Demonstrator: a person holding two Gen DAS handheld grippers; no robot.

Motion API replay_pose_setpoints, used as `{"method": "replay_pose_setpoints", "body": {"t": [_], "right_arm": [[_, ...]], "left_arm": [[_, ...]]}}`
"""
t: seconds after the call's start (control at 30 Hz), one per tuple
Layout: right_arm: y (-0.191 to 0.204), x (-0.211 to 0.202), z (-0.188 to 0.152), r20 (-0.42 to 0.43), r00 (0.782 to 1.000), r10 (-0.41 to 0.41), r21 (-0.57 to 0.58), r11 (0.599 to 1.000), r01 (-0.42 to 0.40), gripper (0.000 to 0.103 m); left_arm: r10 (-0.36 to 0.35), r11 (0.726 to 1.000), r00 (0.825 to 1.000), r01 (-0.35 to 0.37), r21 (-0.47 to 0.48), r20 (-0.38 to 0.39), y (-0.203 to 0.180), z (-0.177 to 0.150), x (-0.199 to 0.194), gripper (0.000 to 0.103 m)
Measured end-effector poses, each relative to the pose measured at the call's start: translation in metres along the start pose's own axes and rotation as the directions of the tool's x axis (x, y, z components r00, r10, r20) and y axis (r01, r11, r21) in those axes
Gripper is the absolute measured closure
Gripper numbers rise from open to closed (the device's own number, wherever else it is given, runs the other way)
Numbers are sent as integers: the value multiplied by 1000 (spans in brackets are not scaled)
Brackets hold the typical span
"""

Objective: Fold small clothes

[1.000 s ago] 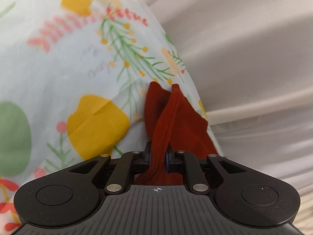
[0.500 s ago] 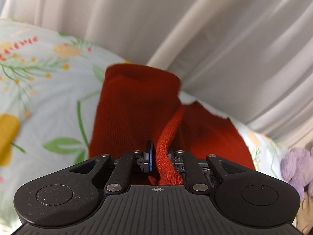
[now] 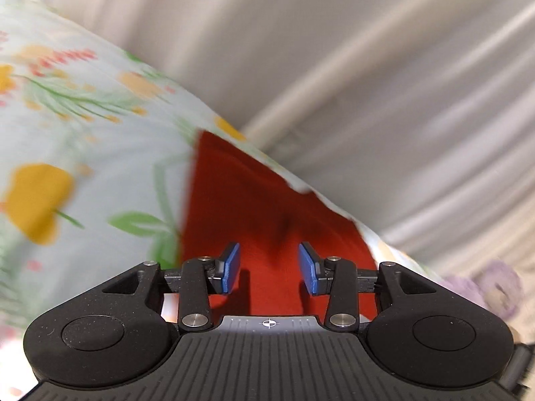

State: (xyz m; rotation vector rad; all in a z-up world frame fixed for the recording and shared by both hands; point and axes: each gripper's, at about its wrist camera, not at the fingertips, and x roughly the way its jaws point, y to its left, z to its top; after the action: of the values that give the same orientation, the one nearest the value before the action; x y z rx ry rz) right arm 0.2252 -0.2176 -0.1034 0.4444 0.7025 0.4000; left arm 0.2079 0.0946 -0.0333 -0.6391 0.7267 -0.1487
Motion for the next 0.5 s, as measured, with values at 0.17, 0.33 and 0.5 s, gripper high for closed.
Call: {"method": "replay_pose_setpoints", "body": {"t": [0.17, 0.33, 0.5], "right_arm": [[29, 24, 10, -4, 998, 68, -86, 994, -69, 92], [32, 62, 1, -109, 992, 55, -112, 991, -67, 92], [10, 76, -7, -211, 977, 31, -43, 998, -41, 94]], "left_arm": [[114, 990, 992, -118, -75, -52, 25, -3, 22, 62], [72, 995, 993, -79, -64, -92, 26, -17, 36, 59], [34, 999, 990, -33, 6, -138, 26, -21, 33, 41]]}}
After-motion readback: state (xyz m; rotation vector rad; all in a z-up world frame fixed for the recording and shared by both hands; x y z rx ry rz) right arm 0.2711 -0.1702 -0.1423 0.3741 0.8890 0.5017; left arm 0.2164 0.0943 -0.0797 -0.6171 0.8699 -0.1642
